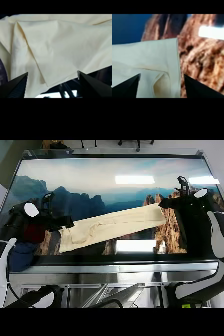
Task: Fold the shirts.
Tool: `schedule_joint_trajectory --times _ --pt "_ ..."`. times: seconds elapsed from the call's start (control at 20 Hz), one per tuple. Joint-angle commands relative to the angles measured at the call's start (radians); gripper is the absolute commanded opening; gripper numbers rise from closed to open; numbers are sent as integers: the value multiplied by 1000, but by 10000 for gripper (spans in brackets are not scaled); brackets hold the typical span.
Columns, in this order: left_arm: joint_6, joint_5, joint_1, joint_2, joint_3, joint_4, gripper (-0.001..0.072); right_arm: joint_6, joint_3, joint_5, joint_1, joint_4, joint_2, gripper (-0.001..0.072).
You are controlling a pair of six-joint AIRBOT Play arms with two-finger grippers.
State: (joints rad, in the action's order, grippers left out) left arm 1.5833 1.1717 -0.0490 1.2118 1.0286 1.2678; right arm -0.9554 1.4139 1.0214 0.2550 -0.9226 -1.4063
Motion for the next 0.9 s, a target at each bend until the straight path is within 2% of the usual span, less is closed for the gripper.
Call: schedule_joint_trajectory --times 0.0,0.15,0.35,0.4,0.45,0.5,0.55,0.6,0.65,0.75,0.8,0.85 --pt "7 10 -12 -54 -2 -75 690 -24 127 197 44 21 -138 649" --pt "8 -31 -104 -53 -2 -76 690 -21 148 212 43 28 -189 635" --pt "16 -72 -195 34 -2 -79 689 10 148 222 31 34 -214 633" --pt "16 -84 -212 57 -1 -93 689 10 148 232 30 37 -218 549" --pt "16 -108 -230 77 -1 -95 688 16 147 251 30 48 -221 379" --pt "21 -140 -251 93 -1 -95 644 17 147 270 30 49 -222 355" --pt "26 -182 -273 106 -1 -97 511 17 148 289 30 50 -221 263" --pt "25 -220 -294 119 -1 -111 416 18 147 313 30 49 -219 23" --pt "22 -261 -315 132 -1 -128 332 21 147 335 30 50 -216 19" --pt "22 -327 -354 164 5 -138 54 8 147 353 30 55 -197 19" --pt "22 -349 -371 191 22 -139 23 -6 147 357 31 56 -178 18" --pt "22 -354 -389 227 52 -139 23 -18 147 368 32 55 -155 19"
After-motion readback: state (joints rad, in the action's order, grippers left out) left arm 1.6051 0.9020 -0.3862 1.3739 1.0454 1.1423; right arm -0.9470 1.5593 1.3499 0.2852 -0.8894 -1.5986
